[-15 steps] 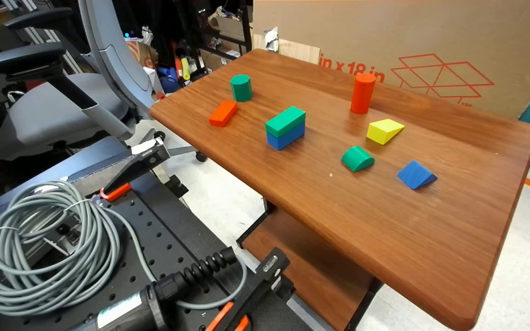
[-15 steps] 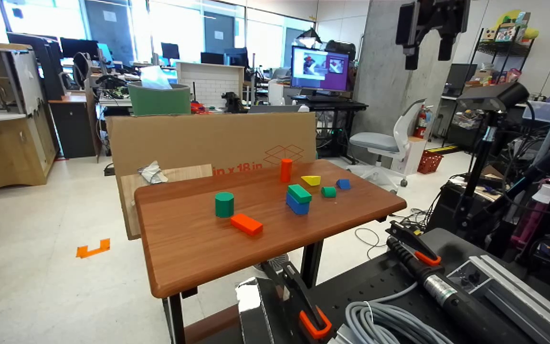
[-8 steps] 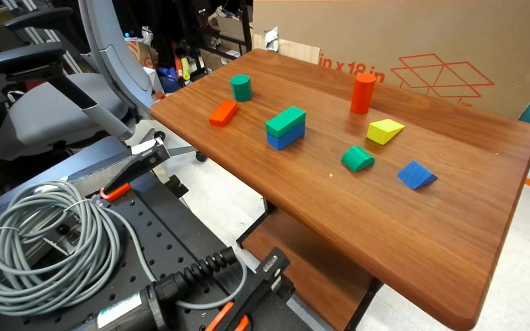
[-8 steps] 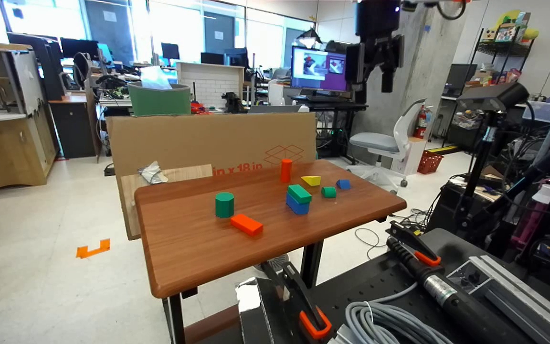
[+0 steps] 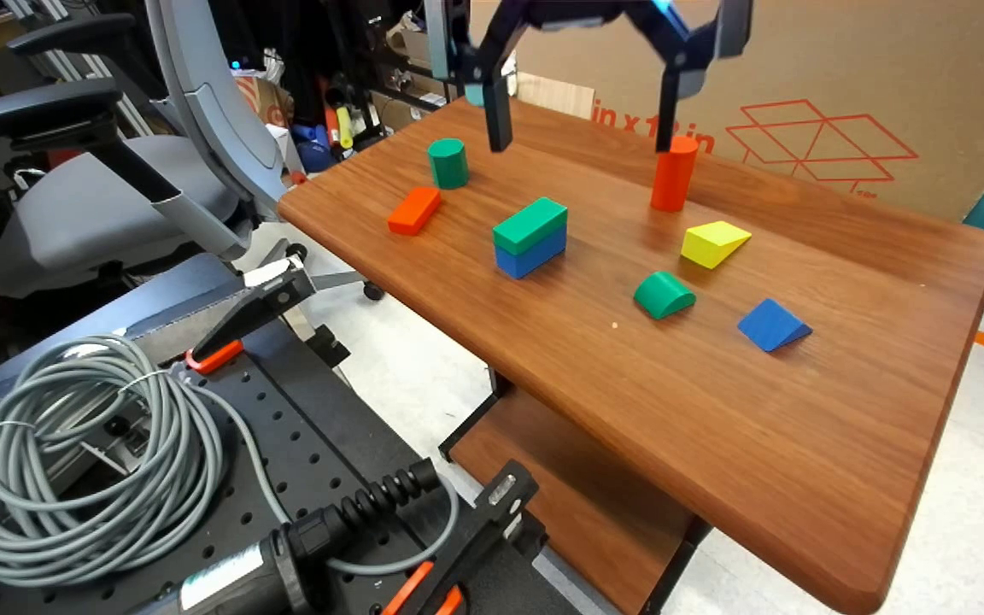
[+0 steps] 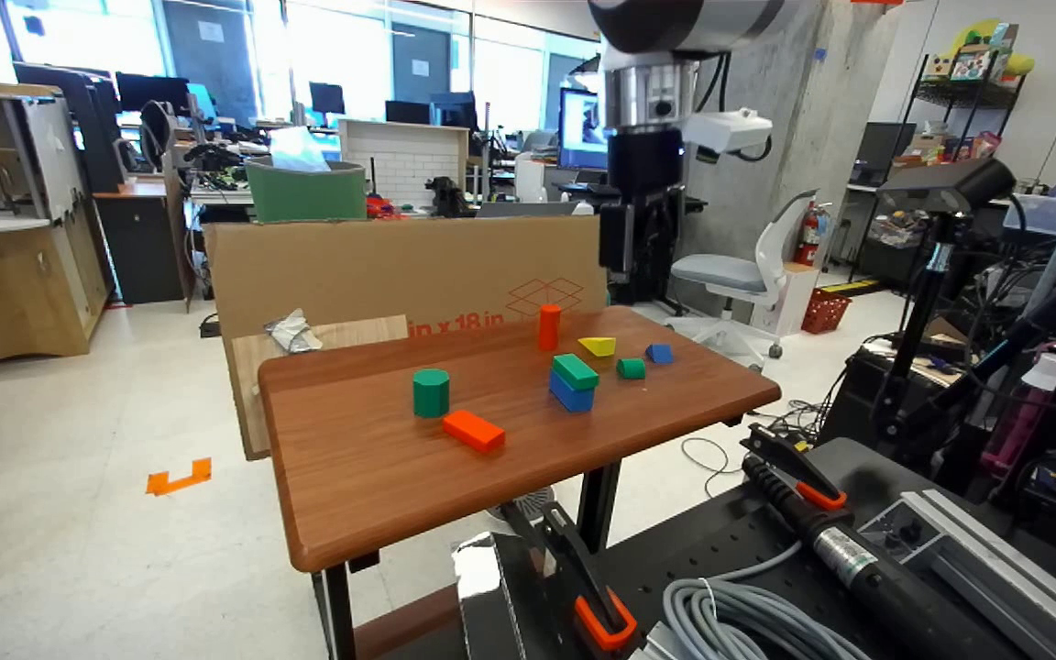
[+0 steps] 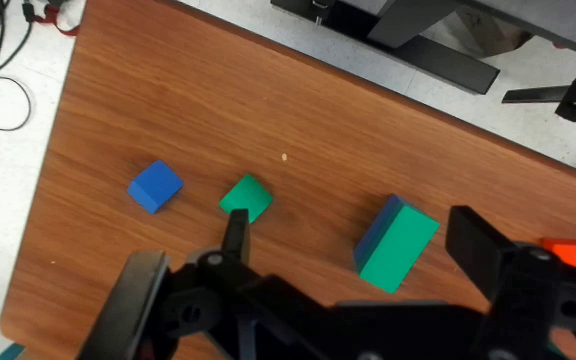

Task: Remove the green rectangular block from the blue rectangular block

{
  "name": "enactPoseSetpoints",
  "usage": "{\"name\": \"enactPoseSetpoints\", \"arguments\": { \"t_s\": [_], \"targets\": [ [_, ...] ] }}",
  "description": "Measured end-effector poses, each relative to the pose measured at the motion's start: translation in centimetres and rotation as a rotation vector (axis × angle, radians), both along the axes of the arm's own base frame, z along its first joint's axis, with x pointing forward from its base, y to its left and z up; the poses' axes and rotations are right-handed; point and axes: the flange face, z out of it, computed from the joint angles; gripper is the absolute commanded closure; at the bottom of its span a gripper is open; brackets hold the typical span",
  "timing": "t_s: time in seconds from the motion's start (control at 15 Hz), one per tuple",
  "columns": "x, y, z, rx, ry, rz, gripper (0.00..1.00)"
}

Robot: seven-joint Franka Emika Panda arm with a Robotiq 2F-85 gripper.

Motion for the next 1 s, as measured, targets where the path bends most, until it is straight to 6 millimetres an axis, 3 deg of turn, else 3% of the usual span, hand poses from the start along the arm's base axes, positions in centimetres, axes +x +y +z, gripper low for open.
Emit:
{"name": "enactPoseSetpoints", "arguments": {
  "t_s": [0.2, 0.4, 0.73, 1.0],
  "targets": [
    [-0.1, 1.3, -3.5, 0.027, 0.024, 0.059, 0.0],
    [-0.5, 3.0, -5.4, 0.105, 0.029, 0.075, 0.0],
    [-0.3, 5.6, -5.9, 0.254, 0.002, 0.0, 0.0],
    [0.5, 4.7, -5.6, 0.288, -0.106, -0.099, 0.0]
  ]
}}
